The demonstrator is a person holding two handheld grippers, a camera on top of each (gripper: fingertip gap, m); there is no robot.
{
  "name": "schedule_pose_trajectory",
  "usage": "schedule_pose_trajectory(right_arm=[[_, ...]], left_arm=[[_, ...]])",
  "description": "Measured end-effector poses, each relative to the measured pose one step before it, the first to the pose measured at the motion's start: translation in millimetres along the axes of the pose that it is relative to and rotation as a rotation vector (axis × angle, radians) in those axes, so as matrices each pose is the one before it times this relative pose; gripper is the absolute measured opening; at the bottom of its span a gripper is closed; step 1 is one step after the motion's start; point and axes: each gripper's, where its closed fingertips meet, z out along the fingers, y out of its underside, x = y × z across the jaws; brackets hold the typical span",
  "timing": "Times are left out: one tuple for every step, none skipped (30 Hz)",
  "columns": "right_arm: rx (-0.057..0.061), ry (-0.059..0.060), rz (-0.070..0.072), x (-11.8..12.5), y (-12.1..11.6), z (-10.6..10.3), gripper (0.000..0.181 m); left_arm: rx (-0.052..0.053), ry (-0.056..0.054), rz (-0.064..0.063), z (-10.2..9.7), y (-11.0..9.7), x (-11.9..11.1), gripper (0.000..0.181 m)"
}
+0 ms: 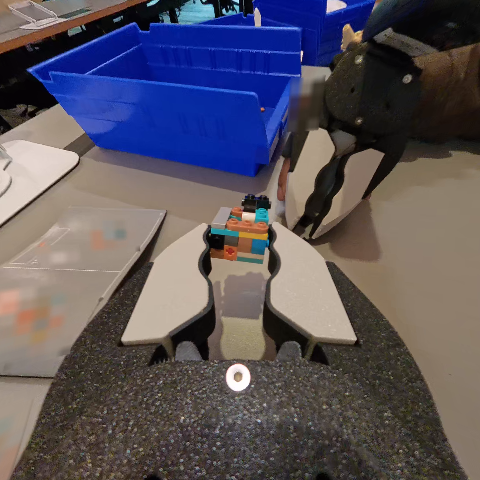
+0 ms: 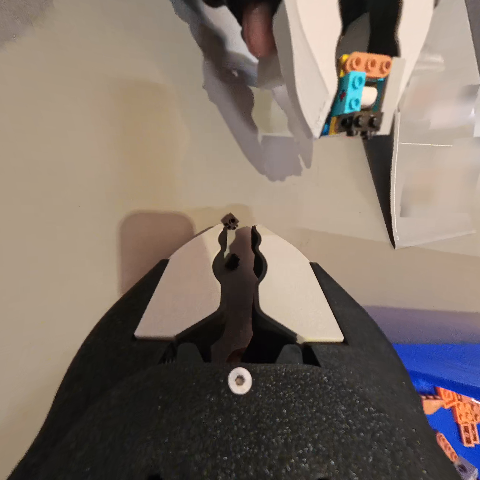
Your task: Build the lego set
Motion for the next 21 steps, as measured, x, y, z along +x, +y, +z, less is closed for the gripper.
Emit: schedule_pose_trajectory(right_arm=[[0.0024,-0.0054,0.0048,1.33,1.26,1.28,0.018],[0.0028,-0.0090,0.0022,0.60,0.95,1.22,0.018],[0.0075,-0.0125,0.0104,0.36,-0.31,0.69,0.018],[0.0039,-0.0079,0.0121,0.71,-0.19,0.39,0.018],[0.0028,-0.0101,0.0068,-0.45,-0.03,0.42,0.017],[0.0046,-0.0142,0.0030,-1.77,-0.41,0.20,0.016],[0.0000,-0.0062,0.0030,-0.81,-0.10,0.16,0.015],[-0.0043,-0.0029,0.0077,0.01,0.17,0.35,0.016],[-0.0029,-0.0048,0.0080,-0.46,-0.13,0.64,0.016],[-0.0012,-0.0024,0.0047,-0.40,-0.43,0.58,0.015],[-0.0039,0.0018,0.0061,0.26,-0.26,0.76,0.015],[-0.0065,0.0021,0.0077,0.29,-0.20,0.86,0.015],[-0.0067,0.0064,0.0048,0.55,-0.26,0.80,0.015],[-0.0071,0.0126,0.0019,0.84,-0.24,0.76,0.014],[-0.0057,0.0093,-0.0028,-0.17,-0.42,0.62,0.012],[-0.0016,0.0062,-0.0062,-1.00,-0.77,0.39,0.011],[0.0011,0.0076,-0.0056,-0.75,-1.05,0.37,0.011],[0.0010,0.0085,-0.0007,-0.02,-0.74,0.33,0.010],[0.0023,0.0073,0.0051,0.51,-0.53,0.22,0.010],[0.0059,0.0066,0.0079,0.54,-0.66,0.10,0.010],[0.0083,0.0066,0.0067,0.63,-0.56,-0.16,0.011]], left_arm=[[0.0090,0.0077,-0.0088,-0.55,1.73,1.83,0.041],[0.0032,0.0091,-0.0054,-0.70,2.24,1.98,0.041],[-0.0015,0.0111,-0.0081,-0.44,2.60,2.00,0.041],[-0.0038,0.0076,-0.0140,-0.11,2.27,1.00,0.041],[-0.0051,0.0058,-0.0130,0.13,1.73,0.54,0.041],[-0.0076,0.0072,-0.0081,0.29,1.58,0.40,0.041],[-0.0090,0.0047,-0.0050,0.40,1.87,0.09,0.041],[-0.0122,0.0059,-0.0046,0.70,2.47,0.21,0.041],[-0.0154,0.0053,-0.0092,1.02,3.24,0.00,0.041],[-0.0147,0.0051,-0.0133,1.22,3.24,0.04,0.041],[-0.0122,0.0037,-0.0098,1.03,2.31,-0.09,0.041],[-0.0031,-0.0012,-0.0004,0.21,0.06,-0.18,0.041],[0.0017,0.0019,0.0015,-0.06,-0.54,0.59,0.041],[-0.0026,0.0040,-0.0002,0.08,0.46,0.98,0.041],[-0.0058,-0.0001,0.0016,0.37,0.84,0.44,0.041],[-0.0041,-0.0041,0.0038,0.32,0.39,-0.02,0.041],[-0.0019,-0.0011,0.0019,0.20,0.02,0.47,0.041],[-0.0029,0.0038,-0.0010,0.51,0.26,1.05,0.041],[-0.0049,0.0003,0.0007,0.48,0.58,0.59,0.041],[-0.0045,-0.0030,0.0048,0.38,0.51,0.27,0.041],[-0.0037,0.0035,0.0040,0.30,0.49,1.33,0.041]])
